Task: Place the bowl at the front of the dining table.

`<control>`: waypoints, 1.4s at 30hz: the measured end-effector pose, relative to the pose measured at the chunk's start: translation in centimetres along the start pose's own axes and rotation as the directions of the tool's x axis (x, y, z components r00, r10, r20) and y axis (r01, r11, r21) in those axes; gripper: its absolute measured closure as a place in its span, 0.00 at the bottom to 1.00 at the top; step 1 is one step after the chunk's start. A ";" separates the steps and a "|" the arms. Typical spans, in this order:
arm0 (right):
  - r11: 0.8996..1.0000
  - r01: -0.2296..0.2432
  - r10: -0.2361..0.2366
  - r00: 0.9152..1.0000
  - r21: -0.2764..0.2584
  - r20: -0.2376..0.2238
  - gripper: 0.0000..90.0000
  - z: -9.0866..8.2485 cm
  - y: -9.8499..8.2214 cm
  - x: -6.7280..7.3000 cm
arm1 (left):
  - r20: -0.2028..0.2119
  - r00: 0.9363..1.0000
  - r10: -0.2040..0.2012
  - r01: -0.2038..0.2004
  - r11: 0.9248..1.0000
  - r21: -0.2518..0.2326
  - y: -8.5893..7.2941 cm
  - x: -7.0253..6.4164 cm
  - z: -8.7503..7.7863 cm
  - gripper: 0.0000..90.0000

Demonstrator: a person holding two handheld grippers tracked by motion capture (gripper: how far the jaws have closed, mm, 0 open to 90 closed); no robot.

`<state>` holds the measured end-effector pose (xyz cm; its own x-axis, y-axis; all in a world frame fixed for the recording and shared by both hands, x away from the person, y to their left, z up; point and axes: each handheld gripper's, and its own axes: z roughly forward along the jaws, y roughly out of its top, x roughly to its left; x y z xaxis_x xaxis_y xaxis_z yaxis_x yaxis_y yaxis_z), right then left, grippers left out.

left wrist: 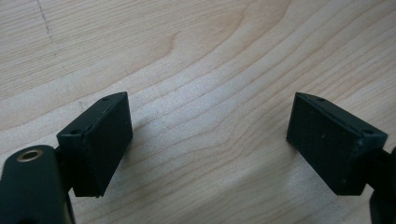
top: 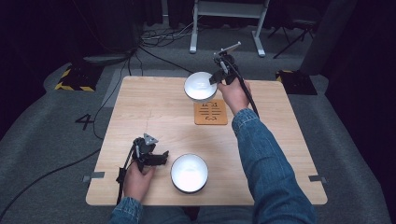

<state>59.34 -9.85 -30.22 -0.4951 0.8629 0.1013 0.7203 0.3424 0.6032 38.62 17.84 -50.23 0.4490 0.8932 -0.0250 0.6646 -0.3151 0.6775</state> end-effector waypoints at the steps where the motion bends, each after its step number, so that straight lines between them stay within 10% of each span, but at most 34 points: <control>1: 1.000 0.000 0.000 1.000 0.000 0.000 0.90 0.0 0.0 0.0 | 0.000 1.000 0.000 0.000 1.000 0.000 0.0 0.0 0.0 0.16; 42: 0.986 -0.137 0.127 0.986 0.090 0.111 0.90 8.4 -3.3 -4.9 | 0.002 1.000 0.000 0.000 1.000 0.001 0.0 0.0 0.0 0.16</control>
<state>63.48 -12.08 -39.39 -0.3423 0.9354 0.0888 0.8221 0.2524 0.5103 38.64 17.84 -50.22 0.4503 0.8925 -0.0262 0.6648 -0.3155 0.6772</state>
